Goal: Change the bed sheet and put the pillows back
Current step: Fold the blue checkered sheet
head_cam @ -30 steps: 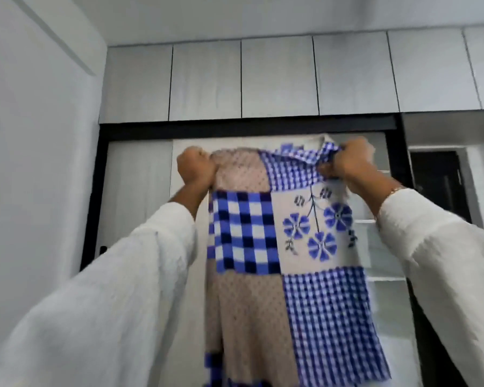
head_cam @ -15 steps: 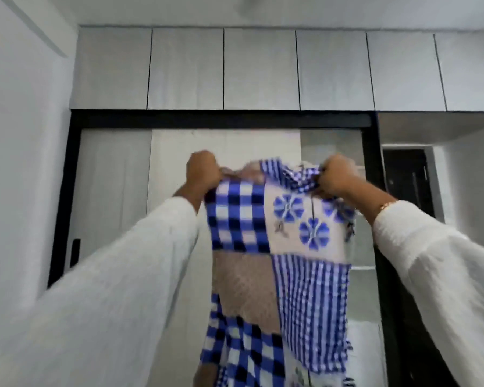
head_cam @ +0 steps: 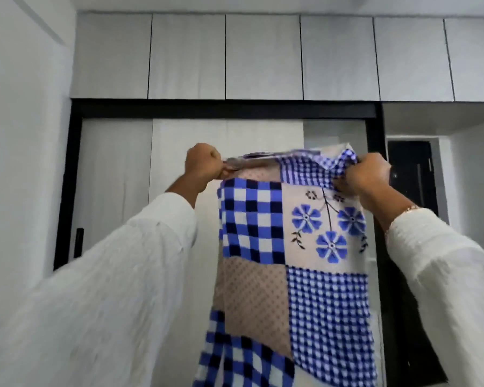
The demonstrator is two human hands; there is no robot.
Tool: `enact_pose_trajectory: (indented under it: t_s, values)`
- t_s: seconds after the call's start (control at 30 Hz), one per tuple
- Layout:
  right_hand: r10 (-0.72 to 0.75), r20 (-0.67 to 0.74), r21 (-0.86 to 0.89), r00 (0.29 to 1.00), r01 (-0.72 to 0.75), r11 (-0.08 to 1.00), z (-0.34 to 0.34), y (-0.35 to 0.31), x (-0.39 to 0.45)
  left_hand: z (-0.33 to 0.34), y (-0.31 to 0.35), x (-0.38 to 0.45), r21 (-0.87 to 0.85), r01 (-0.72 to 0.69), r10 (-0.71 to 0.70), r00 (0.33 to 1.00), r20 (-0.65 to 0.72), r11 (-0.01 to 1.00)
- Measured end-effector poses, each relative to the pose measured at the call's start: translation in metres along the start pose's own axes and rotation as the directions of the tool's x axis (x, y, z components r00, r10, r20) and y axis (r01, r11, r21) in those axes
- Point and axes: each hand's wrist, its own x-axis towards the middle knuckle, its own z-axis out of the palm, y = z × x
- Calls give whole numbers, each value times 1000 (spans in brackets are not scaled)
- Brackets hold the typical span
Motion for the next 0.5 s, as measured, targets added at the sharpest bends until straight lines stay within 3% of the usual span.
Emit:
enact_pose_trajectory:
  t_s: [0.07, 0.13, 0.2, 0.27, 0.3, 0.37, 0.43, 0.5]
  values:
    - [72, 32, -79, 997, -69, 994, -7, 14, -5, 3, -9, -6, -43, 53, -50, 996, 79, 998]
    - [131, -4, -337, 991, -124, 933, -13, 27, -22, 4, -5, -21, -28, 32, -26, 978, 208, 999]
    - [130, -35, -480, 991, -131, 867, -17, 30, -35, 10, 2, -35, -60, 26, -6, 952, 306, 998]
    - [-1, 45, -546, 999, 26, 838, -9, 24, -41, 20, 5, -52, -110, 41, 2, 933, 360, 993]
    - [-98, 124, -518, 988, 148, 843, -3, 20, -43, 25, 8, -63, -146, 63, 0, 917, 398, 987]
    - [-293, 318, -295, 902, 388, 873, 14, 8, -46, 36, 12, -79, -173, 67, 19, 891, 455, 983]
    - [-324, 541, -45, 776, 411, 910, 22, -1, -59, 47, 13, -98, -203, 79, 33, 868, 496, 976]
    - [-335, 674, -1, 659, 454, 891, 28, -2, -68, 53, 12, -111, -197, 88, 26, 858, 513, 976]
